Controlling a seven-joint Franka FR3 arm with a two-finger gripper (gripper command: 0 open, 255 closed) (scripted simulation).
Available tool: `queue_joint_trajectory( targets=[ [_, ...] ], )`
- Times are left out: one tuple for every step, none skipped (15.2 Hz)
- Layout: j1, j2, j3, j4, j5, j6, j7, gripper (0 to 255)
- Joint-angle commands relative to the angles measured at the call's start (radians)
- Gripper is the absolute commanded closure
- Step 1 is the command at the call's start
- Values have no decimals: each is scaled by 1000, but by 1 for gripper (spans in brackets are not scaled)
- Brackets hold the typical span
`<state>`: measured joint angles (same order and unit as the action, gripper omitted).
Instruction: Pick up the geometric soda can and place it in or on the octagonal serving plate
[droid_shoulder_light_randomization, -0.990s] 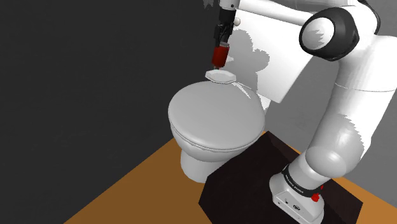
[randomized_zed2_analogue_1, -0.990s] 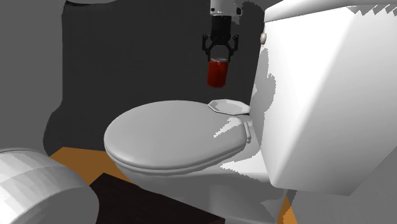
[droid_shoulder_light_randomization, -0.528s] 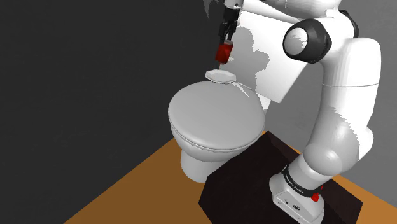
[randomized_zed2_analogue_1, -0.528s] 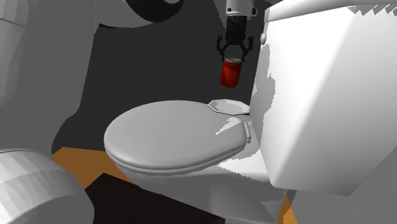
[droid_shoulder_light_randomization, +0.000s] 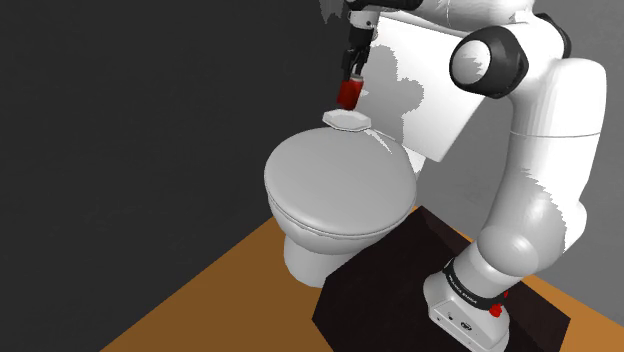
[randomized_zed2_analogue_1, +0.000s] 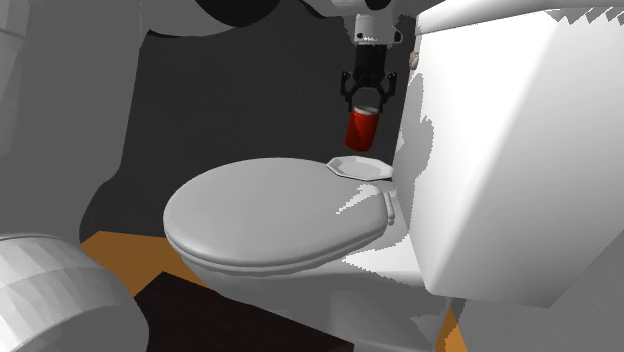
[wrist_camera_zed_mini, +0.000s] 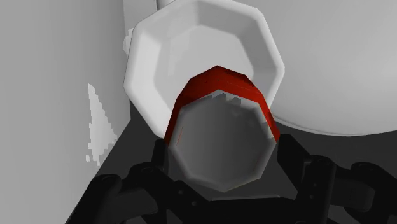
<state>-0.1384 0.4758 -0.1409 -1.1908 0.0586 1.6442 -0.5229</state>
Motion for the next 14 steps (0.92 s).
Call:
queue_joint_trajectory(
  targets=[
    [3,-8,0,-43,-1,36,1,255],
    [4,-10,0,-59,-1,50,1,255],
    [5,-11,1,-74,-1,65,1,255],
    [5,-12,1,-90,-1,79,1,255],
    [6,-13,1,-104,-1,92,0,255],
    [6,-13,1,-118,-1,106,0,255],
    [7,-14,1,-132,-1,120,0,255],
    [7,-13,1,-145,-1,133,0,255],
    [8,-13,1,-156,-1,144,0,255],
    [8,-13,1,-156,-1,144,0,255],
    [8,-13,1,-156,-1,144,0,255],
    [8,-13,1,-156,-1,144,0,255],
    [8,-13,1,-156,-1,144,0,255],
    [8,-13,1,-156,-1,144,0,255]
  ],
)
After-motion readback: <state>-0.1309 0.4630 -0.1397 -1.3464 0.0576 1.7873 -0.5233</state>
